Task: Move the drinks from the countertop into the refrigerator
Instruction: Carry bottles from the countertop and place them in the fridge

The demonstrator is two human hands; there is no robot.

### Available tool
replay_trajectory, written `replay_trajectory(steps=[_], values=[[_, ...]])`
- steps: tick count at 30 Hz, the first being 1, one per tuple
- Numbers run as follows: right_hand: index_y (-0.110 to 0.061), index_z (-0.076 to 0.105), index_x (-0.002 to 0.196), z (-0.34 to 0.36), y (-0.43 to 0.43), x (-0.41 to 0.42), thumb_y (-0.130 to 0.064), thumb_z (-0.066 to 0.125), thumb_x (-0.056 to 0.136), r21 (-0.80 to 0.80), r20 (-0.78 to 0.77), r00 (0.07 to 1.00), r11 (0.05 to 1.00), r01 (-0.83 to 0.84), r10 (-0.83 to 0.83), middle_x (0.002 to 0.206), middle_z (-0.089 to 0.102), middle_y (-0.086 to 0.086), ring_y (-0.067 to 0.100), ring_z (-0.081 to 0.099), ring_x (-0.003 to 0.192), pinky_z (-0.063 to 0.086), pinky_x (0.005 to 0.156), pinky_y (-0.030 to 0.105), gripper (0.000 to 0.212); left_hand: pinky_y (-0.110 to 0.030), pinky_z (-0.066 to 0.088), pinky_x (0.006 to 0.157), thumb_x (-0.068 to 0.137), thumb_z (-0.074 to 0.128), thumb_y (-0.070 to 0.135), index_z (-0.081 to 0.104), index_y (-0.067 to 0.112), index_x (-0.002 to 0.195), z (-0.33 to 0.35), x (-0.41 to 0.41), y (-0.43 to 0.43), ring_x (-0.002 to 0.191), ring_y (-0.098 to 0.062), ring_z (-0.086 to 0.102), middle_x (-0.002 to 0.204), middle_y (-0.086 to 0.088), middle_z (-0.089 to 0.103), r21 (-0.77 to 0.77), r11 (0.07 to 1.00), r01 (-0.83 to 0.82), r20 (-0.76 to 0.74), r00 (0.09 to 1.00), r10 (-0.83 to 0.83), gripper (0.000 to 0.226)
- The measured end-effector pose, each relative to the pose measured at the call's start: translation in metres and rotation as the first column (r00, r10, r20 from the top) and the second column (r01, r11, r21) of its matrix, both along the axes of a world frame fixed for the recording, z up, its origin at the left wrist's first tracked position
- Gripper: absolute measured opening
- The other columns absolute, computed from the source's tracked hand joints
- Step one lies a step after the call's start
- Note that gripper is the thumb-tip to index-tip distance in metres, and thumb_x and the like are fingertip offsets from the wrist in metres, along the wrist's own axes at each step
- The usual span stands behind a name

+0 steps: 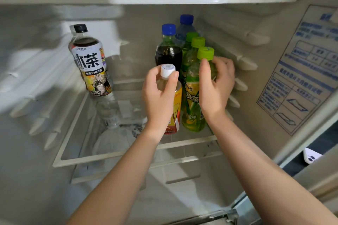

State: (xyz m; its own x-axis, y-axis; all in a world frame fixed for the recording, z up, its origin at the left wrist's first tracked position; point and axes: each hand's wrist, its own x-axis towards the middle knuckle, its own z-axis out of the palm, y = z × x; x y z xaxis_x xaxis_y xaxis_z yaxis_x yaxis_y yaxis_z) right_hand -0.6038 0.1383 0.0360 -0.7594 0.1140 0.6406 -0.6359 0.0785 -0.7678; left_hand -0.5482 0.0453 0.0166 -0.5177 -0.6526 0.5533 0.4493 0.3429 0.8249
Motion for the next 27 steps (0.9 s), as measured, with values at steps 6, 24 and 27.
replay_trajectory(steps=[6,24,27], values=[[-0.019,0.038,0.139,-0.007,0.009,0.018,-0.049,0.041,0.092,0.085,0.105,0.992,0.994,-0.074,0.065,0.127,0.040,-0.014,-0.021,0.034,0.111,0.021,0.090,-0.005,0.057,-0.013,0.046,0.079,0.076,0.060,0.050,0.059,0.032,0.102,0.001,0.004,-0.005,0.095,-0.004,0.062,0.101,0.012,0.066,0.013,0.998,0.060,0.015,0.998,-0.060,0.031],[-0.038,0.060,0.097,-0.131,0.139,0.224,-0.039,0.041,0.089,0.238,0.416,0.867,0.954,0.185,-0.272,0.089,0.064,-0.010,0.014,0.063,0.082,0.050,0.074,0.028,0.021,-0.047,0.037,0.101,0.084,0.051,0.008,0.054,-0.007,0.107,-0.127,0.143,0.092,0.120,-0.031,0.039,0.126,-0.013,0.043,-0.313,0.893,0.322,0.091,0.947,-0.309,0.027],[-0.045,0.057,0.095,-0.192,0.179,0.294,-0.041,0.043,0.090,0.396,0.625,0.675,0.904,0.160,-0.394,0.091,0.065,-0.010,0.013,0.063,0.085,0.052,0.078,0.035,0.016,-0.039,0.038,0.099,0.086,0.049,0.014,0.057,-0.004,0.101,-0.175,0.172,0.123,0.114,-0.026,0.045,0.117,-0.008,0.048,-0.260,0.786,0.561,0.279,0.823,-0.495,0.025]])
